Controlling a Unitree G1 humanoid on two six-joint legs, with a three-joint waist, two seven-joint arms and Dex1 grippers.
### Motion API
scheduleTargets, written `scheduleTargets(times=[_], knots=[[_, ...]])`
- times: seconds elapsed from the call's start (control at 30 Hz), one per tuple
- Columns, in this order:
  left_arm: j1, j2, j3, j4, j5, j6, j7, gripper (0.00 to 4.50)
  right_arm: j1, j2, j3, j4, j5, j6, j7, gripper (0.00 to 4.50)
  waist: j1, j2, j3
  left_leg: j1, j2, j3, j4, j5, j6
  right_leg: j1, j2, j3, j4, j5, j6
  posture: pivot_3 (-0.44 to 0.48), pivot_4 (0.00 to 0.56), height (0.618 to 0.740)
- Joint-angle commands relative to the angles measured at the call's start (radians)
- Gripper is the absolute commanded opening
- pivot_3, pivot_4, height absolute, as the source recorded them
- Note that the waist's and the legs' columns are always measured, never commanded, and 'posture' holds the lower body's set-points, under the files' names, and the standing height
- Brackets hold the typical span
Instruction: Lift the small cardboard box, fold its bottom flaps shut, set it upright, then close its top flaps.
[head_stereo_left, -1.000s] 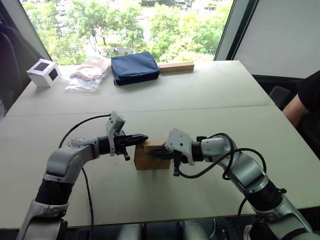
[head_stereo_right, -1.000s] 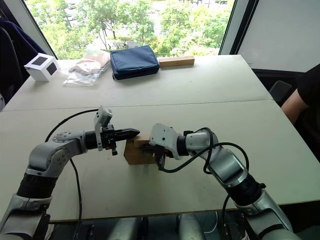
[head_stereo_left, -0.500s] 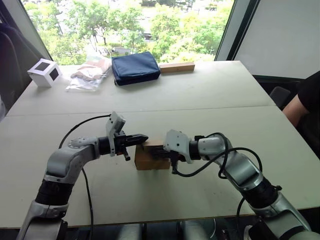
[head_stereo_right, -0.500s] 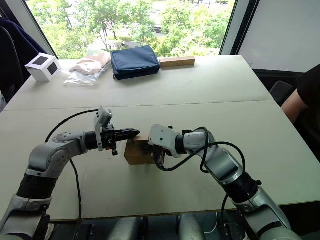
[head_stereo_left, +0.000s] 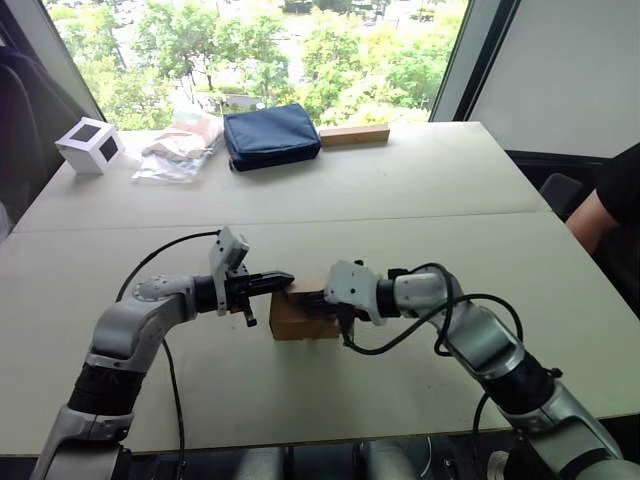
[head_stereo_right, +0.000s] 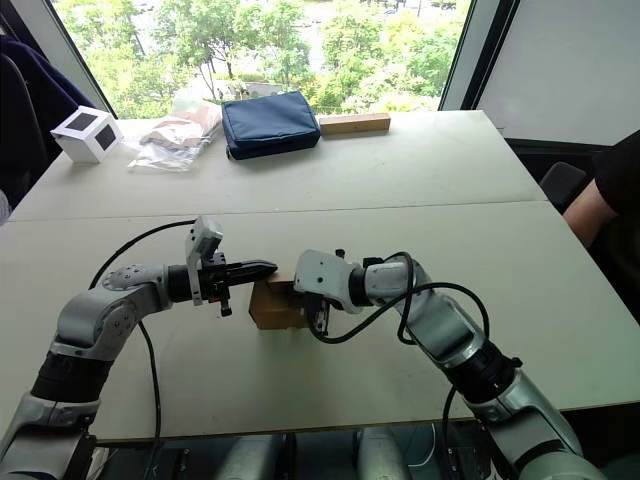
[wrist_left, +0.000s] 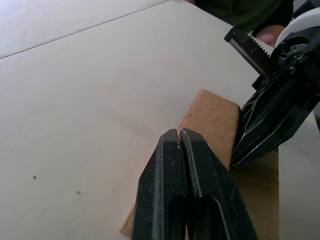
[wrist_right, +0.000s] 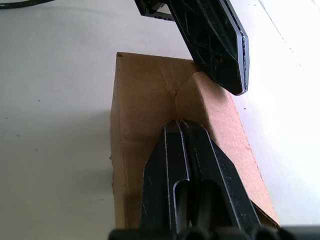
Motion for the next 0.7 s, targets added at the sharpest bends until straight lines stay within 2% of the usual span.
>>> scheduleTargets(times=[0.03,0.37,0.5,0.7], knots=[[-0.012,-0.004,0.013,-0.002,-0.01,0.011,0.001,0.05,-0.006,0.015,-0.019,-0.005,0.001,0.004,-0.013,0.0,-0.001,0.0,0.0,0.0,0.0,0.0,0.0,0.0,0.0,0.0,0.0,0.0,0.0,0.0,0.0,0.0,0.15,0.737],[-0.034,-0.002,0.022,-0.027,-0.036,0.05,0.003,0.05,0.005,0.049,-0.047,-0.05,0.062,0.061,-0.008,0.0,-0.001,0.0,0.0,0.0,0.0,0.0,0.0,0.0,0.0,0.0,0.0,0.0,0.0,0.0,0.0,0.0,0.15,0.737],[-0.017,0.032,-0.034,-0.037,0.026,0.012,-0.025,0.05,0.027,0.053,-0.102,-0.107,0.156,0.128,0.01,0.0,0.0,0.0,0.0,0.0,0.0,0.0,0.0,0.0,0.0,0.0,0.0,0.0,0.0,0.0,0.0,0.0,0.15,0.737],[-0.008,0.042,-0.057,-0.016,0.072,-0.04,-0.041,0.05,0.051,0.028,-0.175,-0.142,0.235,0.184,0.006,0.0,0.0,0.0,0.0,0.0,0.0,0.0,0.0,0.0,0.0,0.0,-0.001,0.0,0.0,0.0,0.0,0.0,0.15,0.737]])
